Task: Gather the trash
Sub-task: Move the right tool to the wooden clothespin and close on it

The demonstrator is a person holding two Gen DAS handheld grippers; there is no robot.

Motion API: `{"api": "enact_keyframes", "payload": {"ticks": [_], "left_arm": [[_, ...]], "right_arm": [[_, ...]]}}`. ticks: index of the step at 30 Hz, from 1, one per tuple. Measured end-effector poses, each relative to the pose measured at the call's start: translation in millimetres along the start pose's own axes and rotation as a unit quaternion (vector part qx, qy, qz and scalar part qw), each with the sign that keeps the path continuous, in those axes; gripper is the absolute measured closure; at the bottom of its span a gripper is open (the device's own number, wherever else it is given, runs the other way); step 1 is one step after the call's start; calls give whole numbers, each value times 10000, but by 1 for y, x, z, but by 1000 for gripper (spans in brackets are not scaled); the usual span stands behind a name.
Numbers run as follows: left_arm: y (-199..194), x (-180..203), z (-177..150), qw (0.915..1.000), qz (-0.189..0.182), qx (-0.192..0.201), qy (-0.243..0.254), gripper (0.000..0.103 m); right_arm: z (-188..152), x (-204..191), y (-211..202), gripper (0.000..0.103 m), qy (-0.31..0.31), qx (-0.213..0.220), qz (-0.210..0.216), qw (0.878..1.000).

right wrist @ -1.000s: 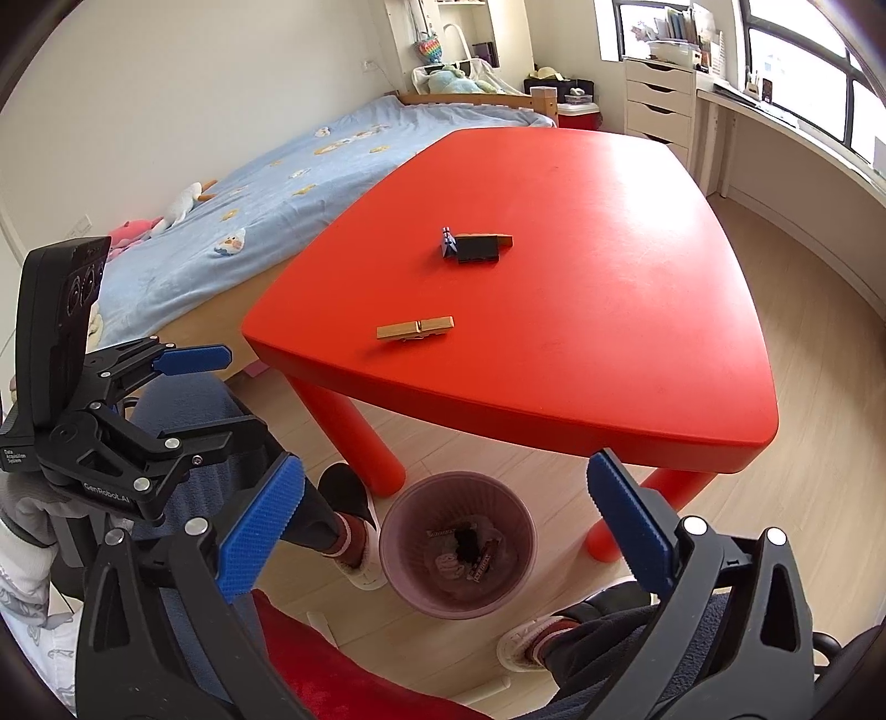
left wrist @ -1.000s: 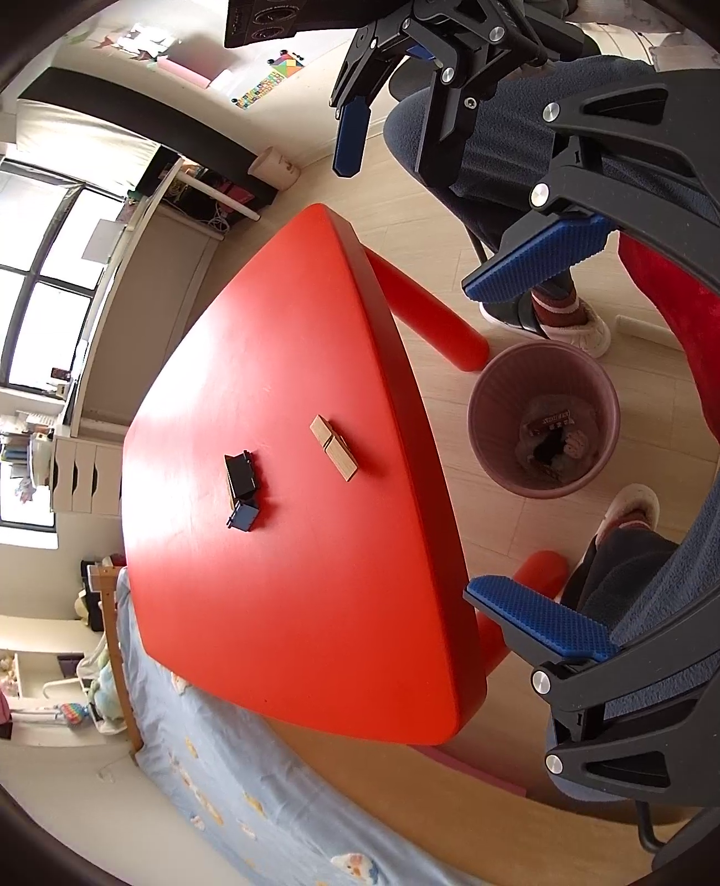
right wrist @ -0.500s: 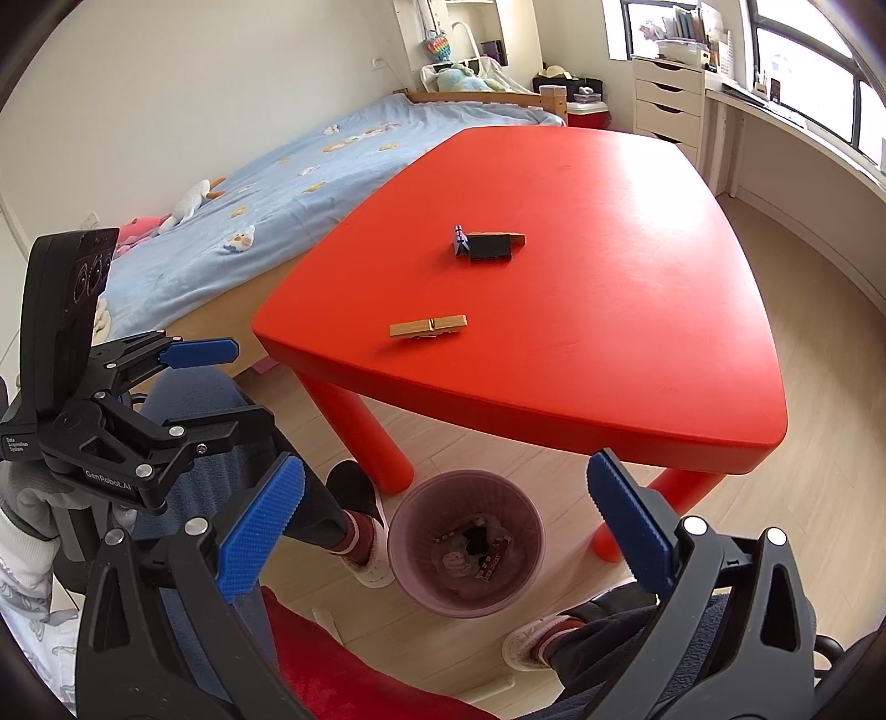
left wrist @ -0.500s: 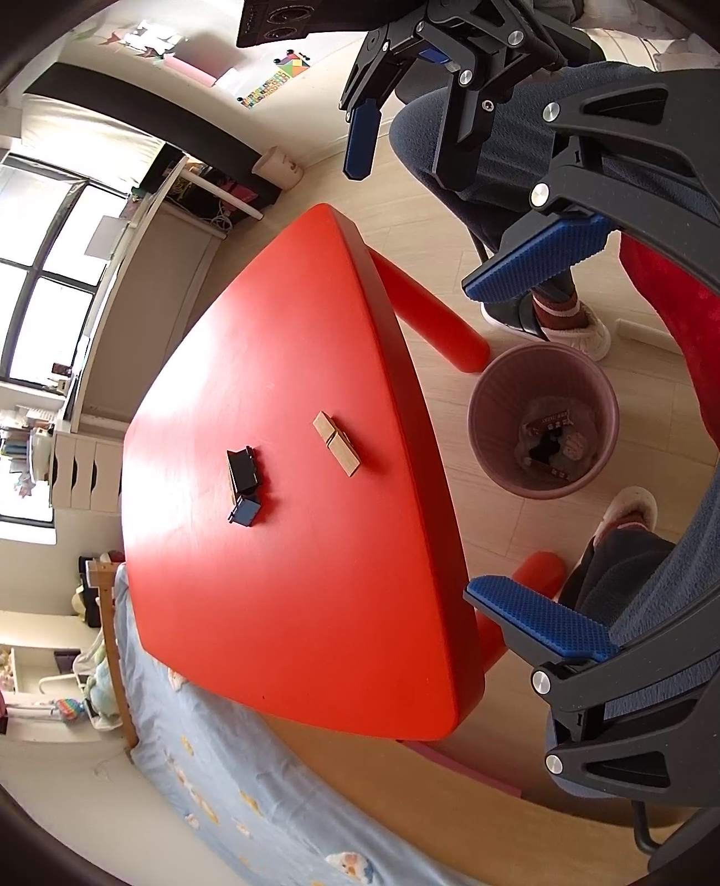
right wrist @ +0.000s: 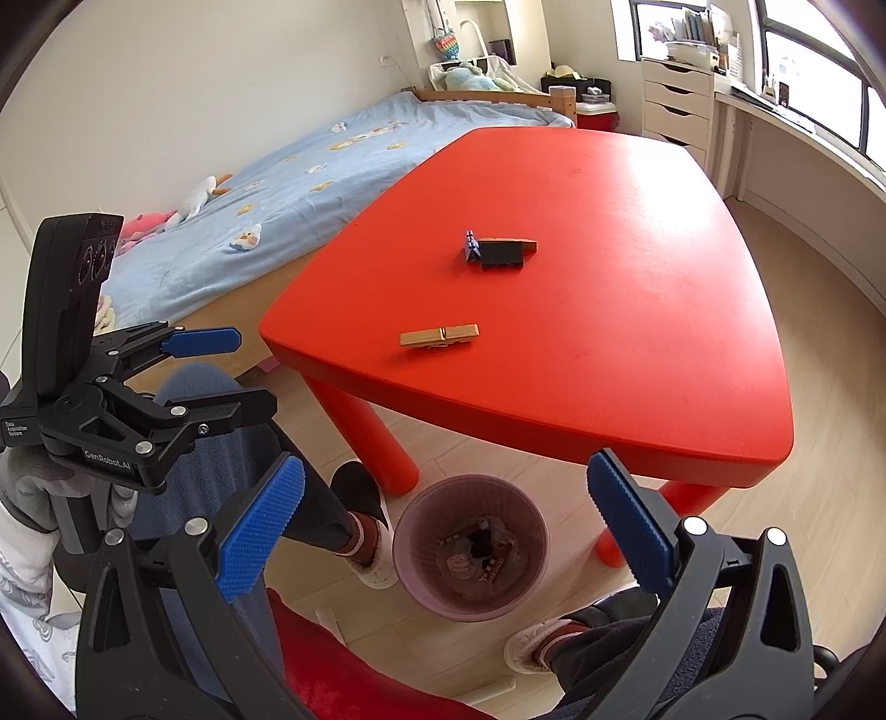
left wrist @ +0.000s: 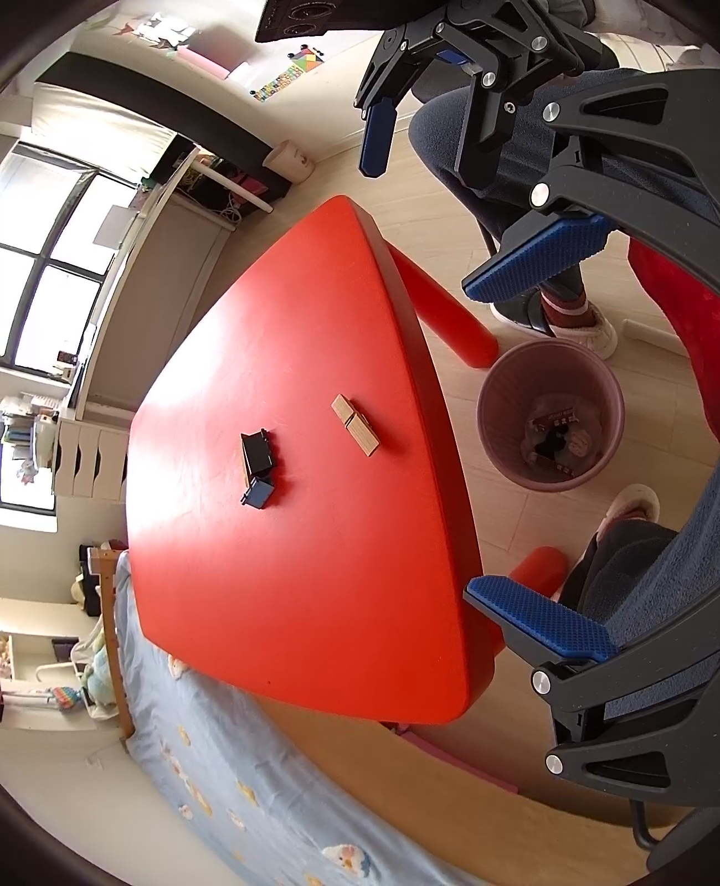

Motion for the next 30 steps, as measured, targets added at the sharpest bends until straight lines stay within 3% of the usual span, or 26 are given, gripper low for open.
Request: {"api": "enact_keyframes", "payload": {"ticks": [14, 30], "left_arm": [[2, -32, 38, 9997, 197, -62, -164, 8], [36, -70, 99, 9978, 440, -374, -315, 8]], "right_arm": [[36, -10, 13, 3, -154, -104, 16, 9998], [77, -18, 78, 3, -408, -663, 57, 9969]]}}
Point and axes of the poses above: each gripper's, at about its wrist camera, not at the fingertips, and y roughly the way its jaws point, x to its right, z to its top, the point moved 3 cm from there along y, roughly the way its jaws point, and after that the axes turned 5 degrees about -x, right-handed, at the moved point
